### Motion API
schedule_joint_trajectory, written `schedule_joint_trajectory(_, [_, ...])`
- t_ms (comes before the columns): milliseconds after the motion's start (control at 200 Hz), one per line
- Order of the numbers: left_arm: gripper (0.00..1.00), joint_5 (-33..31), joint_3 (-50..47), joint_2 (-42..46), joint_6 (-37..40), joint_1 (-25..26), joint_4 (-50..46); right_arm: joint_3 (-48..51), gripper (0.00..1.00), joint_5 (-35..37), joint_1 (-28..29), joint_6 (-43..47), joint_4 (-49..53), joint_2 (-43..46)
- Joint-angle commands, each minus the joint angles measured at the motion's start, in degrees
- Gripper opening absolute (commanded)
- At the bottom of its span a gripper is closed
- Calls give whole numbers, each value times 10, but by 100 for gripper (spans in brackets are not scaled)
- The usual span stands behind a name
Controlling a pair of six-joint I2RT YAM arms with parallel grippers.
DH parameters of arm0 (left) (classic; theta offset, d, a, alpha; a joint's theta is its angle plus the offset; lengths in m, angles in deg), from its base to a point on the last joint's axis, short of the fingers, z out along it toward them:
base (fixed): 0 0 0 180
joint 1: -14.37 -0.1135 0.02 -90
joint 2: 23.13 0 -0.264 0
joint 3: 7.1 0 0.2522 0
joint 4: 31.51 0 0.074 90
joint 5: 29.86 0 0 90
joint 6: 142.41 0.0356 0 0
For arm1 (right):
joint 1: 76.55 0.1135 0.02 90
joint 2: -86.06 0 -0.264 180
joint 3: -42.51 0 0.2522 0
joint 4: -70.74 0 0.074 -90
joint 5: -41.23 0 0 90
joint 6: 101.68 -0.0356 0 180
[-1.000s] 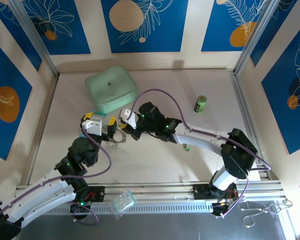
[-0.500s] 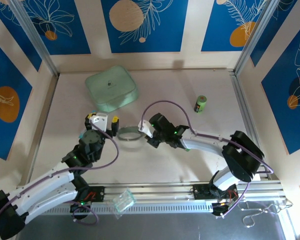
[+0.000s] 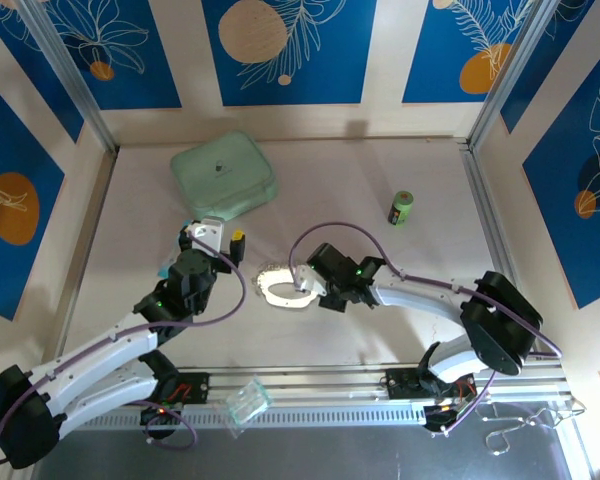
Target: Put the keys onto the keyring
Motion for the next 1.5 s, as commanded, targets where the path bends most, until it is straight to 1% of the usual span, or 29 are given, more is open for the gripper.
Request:
schedule_joint_trajectory(0, [82,-14,15,4,-14,-6,21,8,11,9,17,29,54,-6])
schedule_joint_trajectory(120, [82,-23,13,6,-8,-6,20,14,25,-81,34,27,70,17])
schedule_joint_trajectory(195, [82,-18,13,7,-2,-6,17,19,31,-131,28,14,65,49])
schedule_joint_trajectory(275, [82,-2,13,6,11,-6,17,25,33,-177,5,-15,38,99])
schedule_joint_trajectory(315, [82,9,13,5,19,-6,18,32,33,-201,-17,-47,12,128])
schedule_joint_trajectory(355, [83,21,13,2,28,-6,21,44,36,-223,-42,-90,-23,156])
schedule_joint_trajectory(390, [83,30,12,-1,32,-6,25,56,37,-221,-63,-150,-66,181])
schedule_joint_trajectory(475, [84,38,12,-6,32,-7,21,73,37,-229,-97,-262,-122,212])
schedule_joint_trajectory(520, [84,46,11,-10,31,-6,21,84,37,-215,-106,-333,-144,222])
schedule_joint_trajectory(550, [84,52,11,-14,28,-6,18,89,37,-193,-110,-382,-150,224])
schedule_joint_trajectory(590, [84,63,14,-19,21,-7,11,93,37,-159,-113,-452,-146,221])
schedule_joint_trajectory(650, [85,83,22,-26,13,-7,-2,91,37,-134,-117,-518,-120,211])
schedule_joint_trajectory(700, [84,99,29,-33,7,-6,-12,80,37,-123,-122,-559,-76,194])
schedule_joint_trajectory(740, [84,107,33,-39,2,-6,-17,67,36,-132,-128,-578,-42,175])
schedule_joint_trajectory(845, [84,120,41,-49,-8,-6,-29,33,29,-182,-139,-591,24,121])
schedule_joint_trajectory(945, [84,135,46,-53,-17,-6,-42,12,24,-215,-134,-586,46,83])
schedule_joint_trajectory(1155, [85,199,86,-62,-27,-7,-118,-29,25,-199,-122,-557,64,22])
schedule_joint_trajectory(1255, [86,224,95,-68,-17,-7,-135,-54,26,-188,-121,-540,71,-12])
schedule_joint_trajectory(1390, [86,226,89,-67,-19,-7,-138,-84,26,-177,-118,-517,78,-54])
schedule_joint_trajectory(1495, [86,227,77,-59,-46,-7,-135,-104,26,-170,-115,-504,87,-79])
